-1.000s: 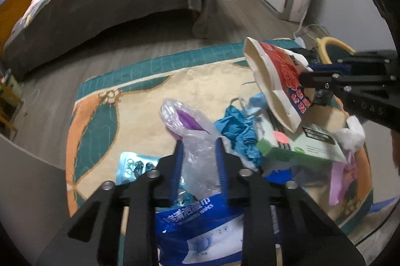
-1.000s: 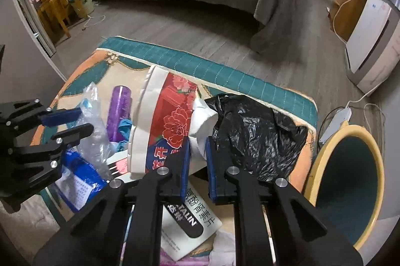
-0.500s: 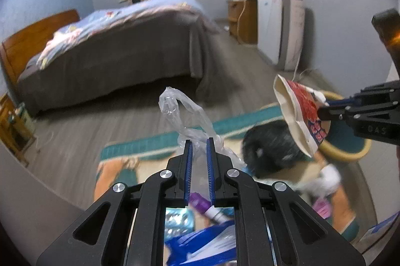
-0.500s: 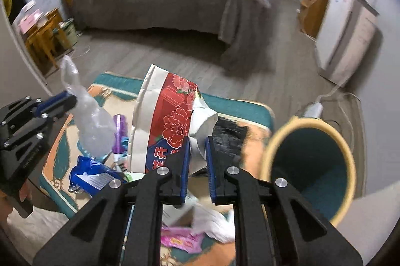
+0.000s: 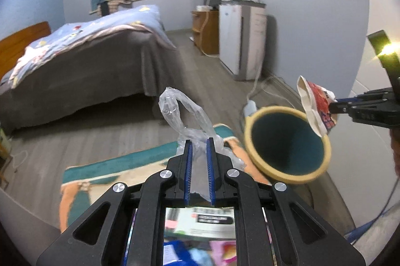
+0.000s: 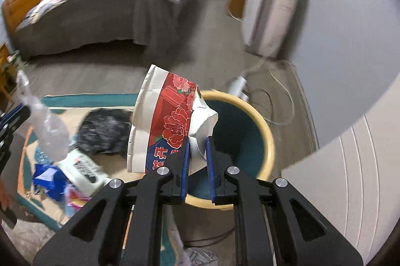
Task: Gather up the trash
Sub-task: 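Carry the paper bag over the teal bin and open the right gripper, then drop the clear plastic bag into the bin with the left gripper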
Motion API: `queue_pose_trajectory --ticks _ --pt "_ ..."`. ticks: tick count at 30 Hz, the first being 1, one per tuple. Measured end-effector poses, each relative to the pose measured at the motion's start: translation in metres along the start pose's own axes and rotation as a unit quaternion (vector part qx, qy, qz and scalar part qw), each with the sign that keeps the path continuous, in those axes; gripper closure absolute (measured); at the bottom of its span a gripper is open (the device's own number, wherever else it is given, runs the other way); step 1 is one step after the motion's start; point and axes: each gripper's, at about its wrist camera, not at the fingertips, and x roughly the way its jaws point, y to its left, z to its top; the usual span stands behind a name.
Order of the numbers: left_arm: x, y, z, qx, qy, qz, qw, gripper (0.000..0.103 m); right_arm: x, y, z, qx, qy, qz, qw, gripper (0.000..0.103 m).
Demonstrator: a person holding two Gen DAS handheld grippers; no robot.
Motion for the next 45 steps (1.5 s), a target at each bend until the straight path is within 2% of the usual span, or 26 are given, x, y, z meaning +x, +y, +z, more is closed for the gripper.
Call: queue_pose_trajectory --ticks 4,12,24,30,31,33,34,35,36,38,39,41,42,44,45 --pt "0.015 -0.018 -0.002 -0.001 0.018 -0.021 0.9996 0.091 0.024 -0.020 -0.004 0.019 0.020 -0.015 1.000 0.091" --pt "0.033 -0.062 -0.007 0.016 0.043 -0.061 0.9971 0.091 0.052 -0.045 -0.001 0.064 0.029 -0.023 0.997 0.091" --pt "0.078 -0.110 0.022 0.073 0.057 -0.060 0.9939 0.091 0.086 -0.083 -0.012 0.108 0.067 -0.017 0.992 0.091" --pt "0.107 -0.127 0.027 0.067 0.069 -0.065 0.9932 0.088 0.095 -0.091 -0.016 0.122 0.079 -0.017 0.989 0.091" --pt "0.112 -0.130 0.026 0.072 0.071 -0.064 0.9928 0.084 0.095 -0.091 -0.015 0.122 0.079 -0.017 0.989 0.091" --pt "0.117 -0.134 0.025 0.080 0.075 -0.062 0.9921 0.065 0.096 -0.090 -0.014 0.121 0.081 -0.017 0.989 0.090" --pt "0.118 -0.135 0.025 0.081 0.073 -0.058 0.9923 0.047 0.097 -0.090 -0.014 0.119 0.082 -0.017 0.989 0.089" --pt "0.117 -0.134 0.025 0.079 0.069 -0.059 0.9927 0.035 0.098 -0.090 -0.014 0.119 0.084 -0.016 0.989 0.086" --pt "0.115 -0.132 0.024 0.074 0.064 -0.061 0.9933 0.030 0.098 -0.090 -0.013 0.120 0.085 -0.015 0.989 0.082" --pt "0.114 -0.127 0.024 0.061 0.063 -0.061 0.9943 0.016 0.098 -0.091 -0.012 0.120 0.085 -0.017 0.989 0.064" --pt "0.112 -0.123 0.023 0.049 0.065 -0.061 0.9949 0.015 0.097 -0.090 -0.011 0.120 0.083 -0.017 0.989 0.060" --pt "0.110 -0.116 0.023 0.033 0.066 -0.058 0.9956 0.010 0.093 -0.088 -0.010 0.120 0.076 -0.018 0.990 0.038" --pt "0.107 -0.110 0.022 0.022 0.067 -0.051 0.9962 0.010 0.091 -0.087 -0.009 0.118 0.072 -0.018 0.990 0.032" --pt "0.101 -0.101 0.021 0.003 0.069 -0.045 0.9966 0.008 0.085 -0.082 -0.005 0.110 0.062 -0.013 0.992 0.013" --pt "0.095 -0.093 0.019 -0.011 0.071 -0.044 0.9965 0.008 0.082 -0.080 -0.003 0.106 0.057 -0.013 0.993 0.011"
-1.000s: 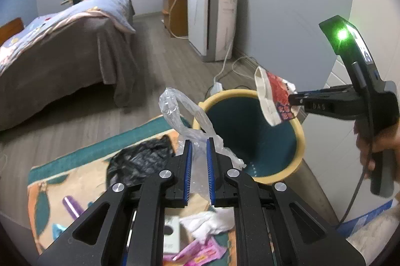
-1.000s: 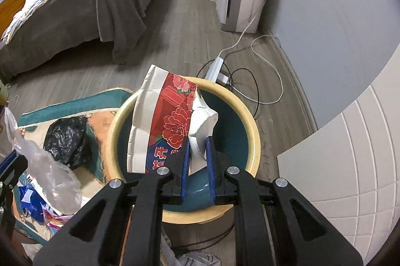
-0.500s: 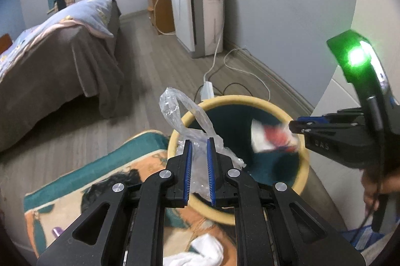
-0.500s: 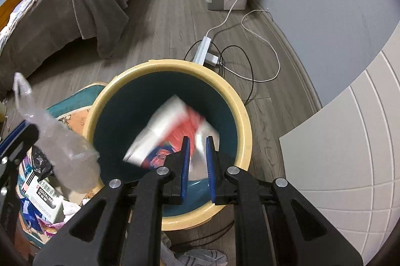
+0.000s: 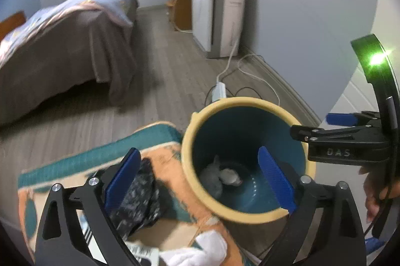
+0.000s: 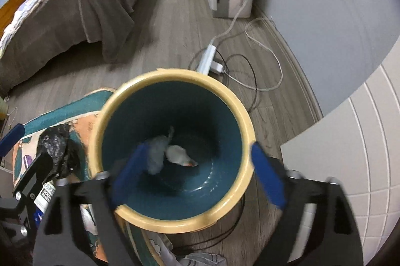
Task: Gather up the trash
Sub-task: 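Drop the clear plastic bag into the bin with the left gripper, then grasp the pink wrapper with the right gripper while the left grasps the blue wipes pack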
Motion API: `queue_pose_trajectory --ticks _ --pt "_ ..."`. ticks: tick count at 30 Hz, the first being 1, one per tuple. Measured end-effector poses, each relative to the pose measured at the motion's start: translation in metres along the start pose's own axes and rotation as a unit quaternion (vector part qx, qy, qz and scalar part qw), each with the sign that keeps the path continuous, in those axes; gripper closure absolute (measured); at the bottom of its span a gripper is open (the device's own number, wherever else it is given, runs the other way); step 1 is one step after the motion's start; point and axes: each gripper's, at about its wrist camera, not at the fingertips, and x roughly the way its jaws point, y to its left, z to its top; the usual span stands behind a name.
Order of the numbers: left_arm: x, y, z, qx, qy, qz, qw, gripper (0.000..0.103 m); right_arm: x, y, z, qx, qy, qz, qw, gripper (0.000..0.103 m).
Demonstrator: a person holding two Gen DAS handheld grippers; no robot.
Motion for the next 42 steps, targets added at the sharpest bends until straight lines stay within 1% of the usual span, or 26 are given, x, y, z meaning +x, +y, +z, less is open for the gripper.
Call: queue_pose_trajectory --ticks 3,7,11,16,20,24,27,30,32,35,37,40,41,42 --pt "-0.014 0.016 -0.006 -0.022 0.004 0.014 0.9997 0.006 -0.010 0.009 0.002 -0.010 -0.015 0.007 1.000 0.007" --pt "-0.038 0.042 -0.015 -0.041 0.005 0.064 0.9971 0.005 -0.024 0.027 0.002 -0.026 -0.027 0.012 0.999 0.006" --pt "-0.063 0.067 -0.026 -0.055 0.009 0.123 0.9908 0.005 -0.036 0.053 0.002 -0.054 -0.035 0.019 0.998 0.006" --pt "-0.093 0.100 -0.046 -0.068 0.013 0.158 0.9851 0.005 -0.051 0.089 -0.003 -0.089 -0.041 0.033 0.995 0.006" --pt "-0.112 0.129 -0.063 -0.078 0.018 0.197 0.9772 0.005 -0.058 0.118 -0.010 -0.108 -0.043 0.042 0.992 0.006" --pt "-0.134 0.158 -0.082 -0.087 -0.004 0.218 0.9722 0.005 -0.058 0.144 -0.020 -0.124 -0.037 0.030 0.991 0.006" --pt "-0.146 0.181 -0.094 -0.105 -0.010 0.237 0.9657 0.005 -0.056 0.162 -0.028 -0.132 -0.038 0.013 0.990 0.006" --pt "-0.153 0.197 -0.102 -0.108 -0.016 0.250 0.9621 0.005 -0.059 0.182 -0.038 -0.148 -0.050 0.005 0.988 0.006" --pt "-0.157 0.205 -0.108 -0.100 -0.021 0.263 0.9595 0.005 -0.063 0.197 -0.044 -0.165 -0.057 0.010 0.985 0.006" --pt "-0.155 0.214 -0.116 -0.096 -0.004 0.260 0.9608 0.005 -0.065 0.217 -0.055 -0.189 -0.060 0.015 0.980 0.006" --pt "-0.153 0.219 -0.123 -0.095 0.001 0.244 0.9650 0.005 -0.062 0.229 -0.062 -0.195 -0.052 0.018 0.979 0.006" --pt "-0.152 0.224 -0.133 -0.088 0.007 0.246 0.9654 0.005 -0.057 0.244 -0.071 -0.196 -0.029 0.043 0.979 0.006" --pt "-0.152 0.224 -0.136 -0.084 0.006 0.239 0.9672 0.005 -0.057 0.248 -0.074 -0.195 -0.023 0.055 0.979 0.006" --pt "-0.151 0.225 -0.140 -0.081 0.006 0.232 0.9693 0.005 -0.056 0.251 -0.076 -0.193 -0.019 0.076 0.978 0.006"
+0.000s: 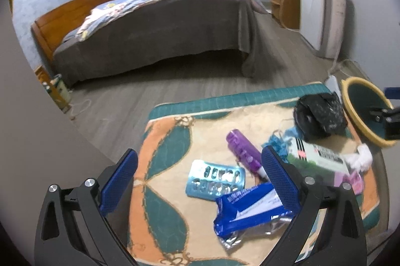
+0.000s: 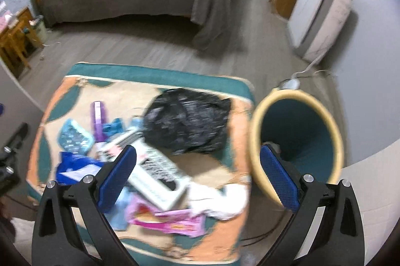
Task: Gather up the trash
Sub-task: 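Grasp the pink wrapper with the right gripper while the left grasps the blue wipes pack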
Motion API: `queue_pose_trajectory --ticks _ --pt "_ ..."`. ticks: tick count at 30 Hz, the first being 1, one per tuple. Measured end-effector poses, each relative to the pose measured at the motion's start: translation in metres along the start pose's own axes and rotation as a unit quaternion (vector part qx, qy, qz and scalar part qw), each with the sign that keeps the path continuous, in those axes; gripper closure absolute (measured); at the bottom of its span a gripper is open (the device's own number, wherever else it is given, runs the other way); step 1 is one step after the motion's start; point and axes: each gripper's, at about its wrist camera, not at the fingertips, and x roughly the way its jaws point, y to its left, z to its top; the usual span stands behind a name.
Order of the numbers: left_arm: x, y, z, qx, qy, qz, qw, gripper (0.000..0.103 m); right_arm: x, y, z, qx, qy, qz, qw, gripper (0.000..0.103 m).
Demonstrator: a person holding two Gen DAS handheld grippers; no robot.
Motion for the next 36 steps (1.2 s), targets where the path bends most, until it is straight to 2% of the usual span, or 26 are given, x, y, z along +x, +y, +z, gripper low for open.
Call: queue_pose_trajectory --ticks 2,5,11,15,18,24,31,33,35,36 --pt "0.002 0.000 -0.008 0.010 0.003 -0.010 0.9999 0.005 0.003 0.005 -0.002 0.010 0.003 0.028 1.000 0.006" --pt "0.004 -0.001 -0.019 0.017 0.007 -0.036 0.9992 0.005 0.008 0.009 -0.005 0.029 0.010 0.045 0.998 0.006" --pt "0.014 -0.020 -0.041 0.040 0.030 -0.084 0.9952 0.005 0.015 0.000 -0.023 0.072 0.015 0.010 0.997 0.006" --pt "0.016 -0.032 -0.047 0.039 0.043 -0.107 0.9925 0.006 0.008 -0.006 -0.038 0.089 0.000 -0.003 0.996 0.006" --pt "0.015 -0.037 -0.049 0.052 0.045 -0.110 0.9916 0.007 0.007 -0.001 -0.050 0.072 0.001 -0.013 0.997 0.006" --pt "0.014 -0.026 -0.048 0.033 0.050 -0.109 0.9922 0.007 0.025 0.022 -0.081 0.036 0.047 -0.009 0.998 0.015" --pt "0.018 -0.020 -0.050 0.023 0.061 -0.104 0.9925 0.007 0.041 0.060 -0.099 -0.050 0.072 -0.012 0.996 0.018" --pt "0.020 -0.021 -0.051 0.025 0.064 -0.103 0.9923 0.007 0.046 0.066 -0.101 -0.072 0.075 -0.020 0.994 0.024" --pt "0.021 -0.021 -0.052 0.028 0.066 -0.105 0.9919 0.007 0.054 0.071 -0.102 -0.096 0.080 -0.036 0.992 0.045" --pt "0.022 -0.023 -0.052 0.031 0.068 -0.106 0.9915 0.007 0.057 0.072 -0.102 -0.104 0.082 -0.040 0.990 0.052"
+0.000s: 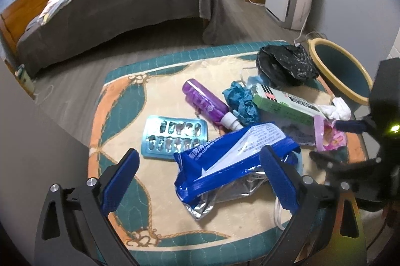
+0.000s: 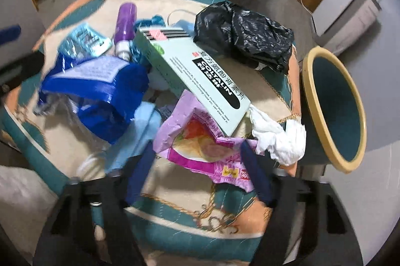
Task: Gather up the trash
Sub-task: 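Grasp the pink wrapper with the right gripper while the left grasps the blue wipes pack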
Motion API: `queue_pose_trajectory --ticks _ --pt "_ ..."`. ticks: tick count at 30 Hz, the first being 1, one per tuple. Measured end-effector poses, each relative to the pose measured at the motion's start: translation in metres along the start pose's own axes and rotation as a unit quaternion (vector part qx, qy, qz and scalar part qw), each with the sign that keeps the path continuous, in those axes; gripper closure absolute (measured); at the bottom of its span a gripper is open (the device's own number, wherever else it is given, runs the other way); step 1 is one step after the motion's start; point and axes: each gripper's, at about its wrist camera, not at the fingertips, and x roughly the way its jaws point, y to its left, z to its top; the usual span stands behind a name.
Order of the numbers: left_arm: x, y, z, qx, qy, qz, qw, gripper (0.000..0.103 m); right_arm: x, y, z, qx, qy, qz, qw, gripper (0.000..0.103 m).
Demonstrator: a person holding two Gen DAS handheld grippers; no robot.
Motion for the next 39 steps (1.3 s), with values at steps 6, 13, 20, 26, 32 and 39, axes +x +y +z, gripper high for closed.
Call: queue_pose_trajectory --ticks 6,13,20,26,32,39 --pt "0.007 -0.014 -0.002 0.027 0.010 -0.010 0.9995 0.008 -0.016 -0.012 0.005 0.013 -0.006 0.028 1.000 0.100" --pt "0.016 -0.033 -0.001 0.056 0.017 -0.030 0.9978 0.009 -0.068 -0.049 0.030 0.020 -0.041 0.074 0.996 0.102" --pt "0.030 -0.054 -0.002 0.073 0.028 -0.060 0.9951 0.009 -0.080 -0.098 0.044 0.091 -0.093 0.119 0.984 0.102" --pt "0.051 -0.070 0.001 0.085 0.044 -0.055 0.9939 0.015 -0.065 -0.104 0.052 0.116 -0.079 0.135 0.981 0.102" --pt "0.050 -0.070 0.003 0.090 0.052 -0.070 0.9921 0.032 -0.058 -0.105 0.054 0.119 -0.069 0.142 0.980 0.102" --pt "0.034 -0.060 0.010 0.083 0.037 -0.057 0.9942 0.034 -0.063 -0.106 0.058 0.113 -0.082 0.142 0.980 0.102"
